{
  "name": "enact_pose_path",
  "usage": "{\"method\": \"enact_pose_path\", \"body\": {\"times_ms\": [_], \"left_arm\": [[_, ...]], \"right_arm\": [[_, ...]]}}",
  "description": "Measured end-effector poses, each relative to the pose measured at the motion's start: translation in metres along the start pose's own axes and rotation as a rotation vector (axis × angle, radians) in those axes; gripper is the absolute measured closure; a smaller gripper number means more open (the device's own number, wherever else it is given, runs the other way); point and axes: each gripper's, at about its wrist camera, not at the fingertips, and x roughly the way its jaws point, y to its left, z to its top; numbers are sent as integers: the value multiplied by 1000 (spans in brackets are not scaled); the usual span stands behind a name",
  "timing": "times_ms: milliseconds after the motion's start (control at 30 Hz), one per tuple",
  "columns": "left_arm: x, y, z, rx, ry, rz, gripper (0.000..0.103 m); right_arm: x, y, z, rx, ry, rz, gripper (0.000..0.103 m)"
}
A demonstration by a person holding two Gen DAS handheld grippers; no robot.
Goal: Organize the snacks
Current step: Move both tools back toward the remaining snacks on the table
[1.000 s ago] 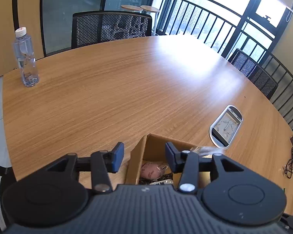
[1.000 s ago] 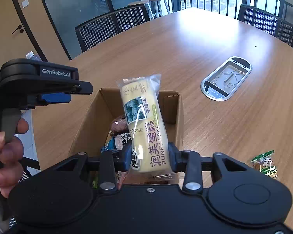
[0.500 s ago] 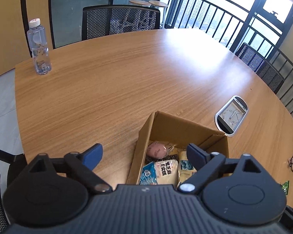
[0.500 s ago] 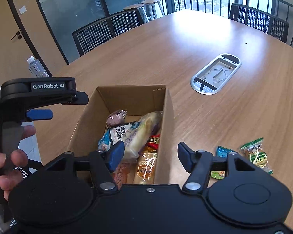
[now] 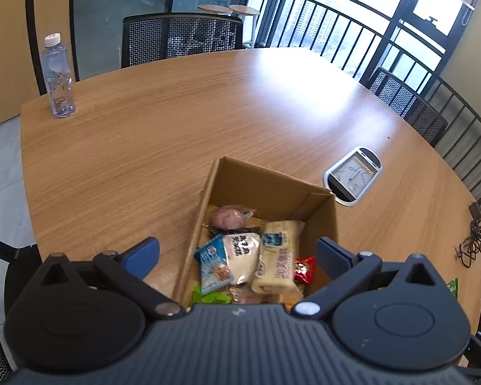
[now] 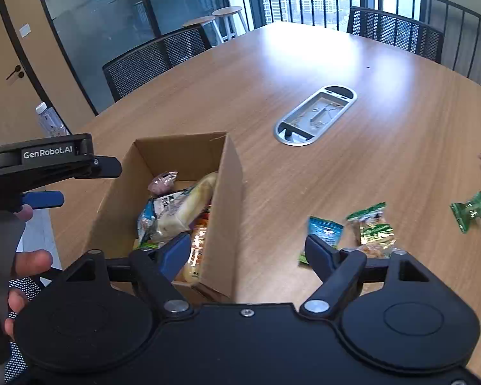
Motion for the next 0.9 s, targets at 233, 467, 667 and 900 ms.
{"method": "enact_pose_path", "body": {"times_ms": [233, 467, 667, 900], "left_arm": [[-14, -24, -15, 28, -15, -34, 0], [-27, -51, -31, 67, -16, -54, 0], [-37, -73, -46, 96, -2, -61, 0], [-50, -92, -70, 122, 11, -54, 0]], "right_arm": [[-21, -26, -13, 18, -24, -33, 14], [-42, -51, -26, 32, -48, -52, 8], [-58, -72, -37, 42, -64, -61, 5], [-72, -93, -52, 59, -73, -58, 5]]}}
